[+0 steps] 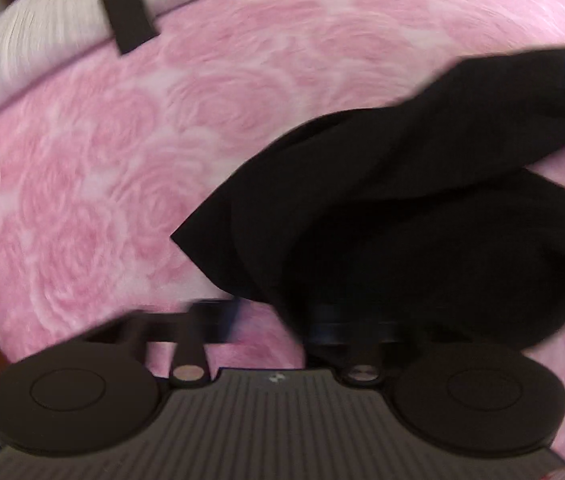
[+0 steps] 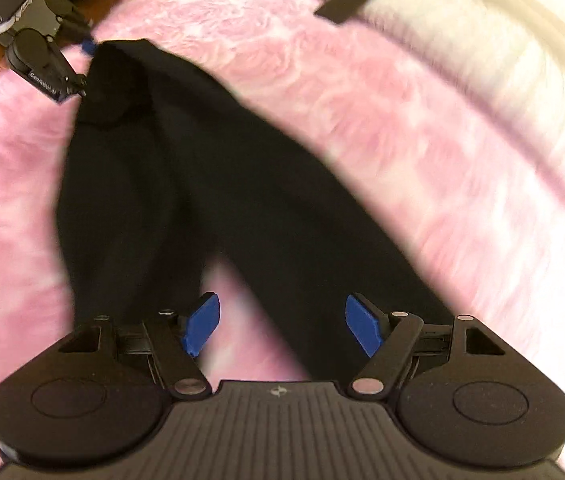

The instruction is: Fold clothes

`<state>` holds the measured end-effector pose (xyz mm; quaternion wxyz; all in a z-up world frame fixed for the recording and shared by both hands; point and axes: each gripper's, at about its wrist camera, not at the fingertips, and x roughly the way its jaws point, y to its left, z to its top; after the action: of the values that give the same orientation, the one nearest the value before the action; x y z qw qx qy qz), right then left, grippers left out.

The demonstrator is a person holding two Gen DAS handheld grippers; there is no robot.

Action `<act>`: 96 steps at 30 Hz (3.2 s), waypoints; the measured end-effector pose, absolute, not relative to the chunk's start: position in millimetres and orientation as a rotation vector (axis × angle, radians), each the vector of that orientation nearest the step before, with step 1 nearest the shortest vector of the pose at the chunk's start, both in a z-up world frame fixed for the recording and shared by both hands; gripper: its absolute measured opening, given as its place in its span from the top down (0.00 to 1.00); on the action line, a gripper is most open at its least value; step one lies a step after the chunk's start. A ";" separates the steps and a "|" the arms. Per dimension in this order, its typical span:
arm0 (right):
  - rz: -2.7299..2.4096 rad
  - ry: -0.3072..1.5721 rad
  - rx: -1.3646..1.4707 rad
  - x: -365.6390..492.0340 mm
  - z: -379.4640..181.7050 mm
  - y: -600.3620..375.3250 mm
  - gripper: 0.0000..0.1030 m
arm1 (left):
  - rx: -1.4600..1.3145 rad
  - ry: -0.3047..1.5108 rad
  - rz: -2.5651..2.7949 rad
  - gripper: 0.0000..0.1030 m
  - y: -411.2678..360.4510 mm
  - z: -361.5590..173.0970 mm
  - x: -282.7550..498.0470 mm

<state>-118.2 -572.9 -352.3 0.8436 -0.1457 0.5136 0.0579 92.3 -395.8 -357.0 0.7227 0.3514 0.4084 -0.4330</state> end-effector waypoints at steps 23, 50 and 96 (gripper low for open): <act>0.010 0.972 -0.280 -45.5 -312.4 -613.2 0.35 | 1.068 0.707 -0.806 0.64 -482.3 -275.3 198.0; -0.391 1.112 0.397 -324.9 -302.4 -531.0 0.31 | 0.571 1.272 -0.811 0.96 -257.4 -277.3 69.6; -0.863 0.674 1.135 -752.4 -388.0 -843.2 0.90 | 1.097 0.584 -1.891 0.57 -768.1 -335.4 -441.3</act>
<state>-752.4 -843.2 -388.0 0.7048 0.5105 0.3031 -0.3882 -441.3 -768.1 -335.4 0.4252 0.4389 0.2337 -0.7563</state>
